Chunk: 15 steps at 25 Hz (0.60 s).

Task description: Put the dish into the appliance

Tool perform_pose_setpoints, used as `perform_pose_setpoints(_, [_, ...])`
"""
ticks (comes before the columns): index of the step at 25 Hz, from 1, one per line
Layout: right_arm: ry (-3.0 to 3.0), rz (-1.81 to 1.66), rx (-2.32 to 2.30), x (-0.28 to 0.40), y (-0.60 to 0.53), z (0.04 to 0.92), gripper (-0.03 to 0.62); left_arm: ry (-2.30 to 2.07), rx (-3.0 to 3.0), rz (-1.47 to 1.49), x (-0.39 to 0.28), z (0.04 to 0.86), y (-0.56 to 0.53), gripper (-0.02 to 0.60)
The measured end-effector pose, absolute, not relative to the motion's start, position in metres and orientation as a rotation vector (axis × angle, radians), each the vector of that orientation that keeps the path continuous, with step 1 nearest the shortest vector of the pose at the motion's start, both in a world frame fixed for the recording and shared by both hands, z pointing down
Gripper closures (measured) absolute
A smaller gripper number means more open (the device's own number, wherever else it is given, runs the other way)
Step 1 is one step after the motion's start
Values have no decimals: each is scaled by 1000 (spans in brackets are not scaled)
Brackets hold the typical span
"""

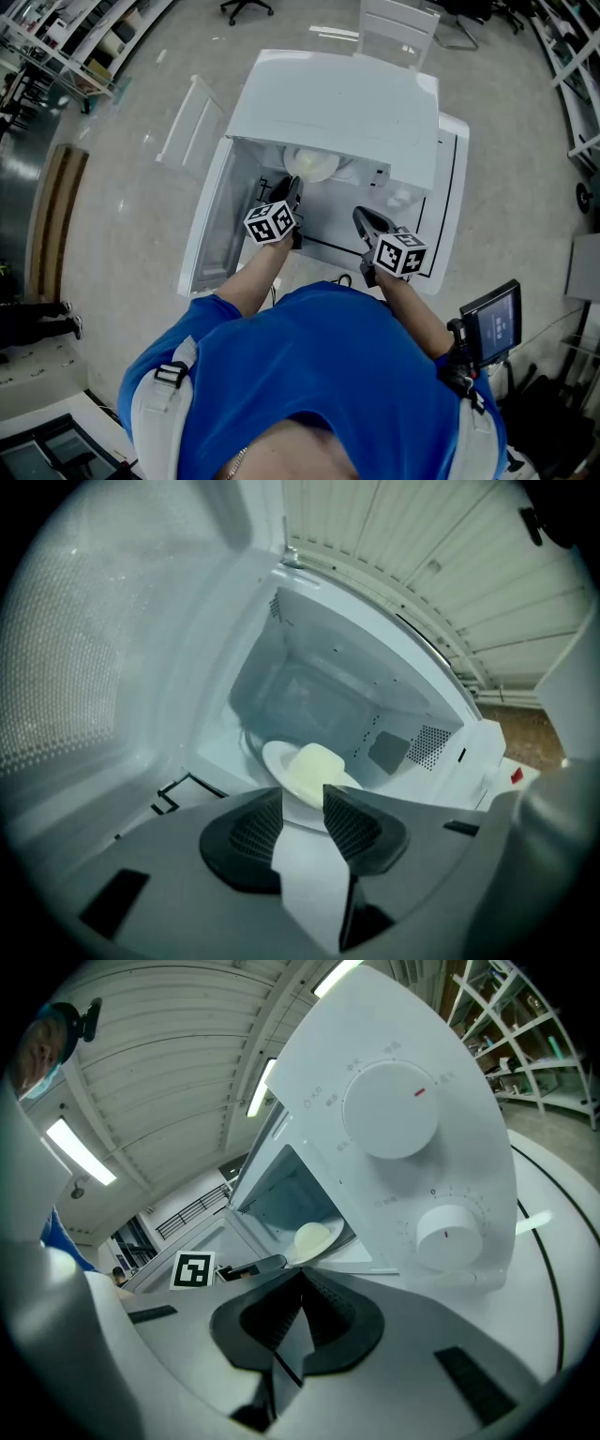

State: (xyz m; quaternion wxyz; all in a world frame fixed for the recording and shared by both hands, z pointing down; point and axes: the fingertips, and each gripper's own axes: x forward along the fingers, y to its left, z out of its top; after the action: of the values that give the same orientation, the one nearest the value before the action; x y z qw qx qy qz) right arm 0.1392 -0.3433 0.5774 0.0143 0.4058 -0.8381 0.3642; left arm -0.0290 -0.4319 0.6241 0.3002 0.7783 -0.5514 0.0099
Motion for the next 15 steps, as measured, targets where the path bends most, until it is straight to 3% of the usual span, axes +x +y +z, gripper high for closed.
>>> perform_pose_setpoints(15, [-2617, 1124, 1287, 150, -345, 583, 592, -1472, 2188, 240, -4, 632, -446, 442])
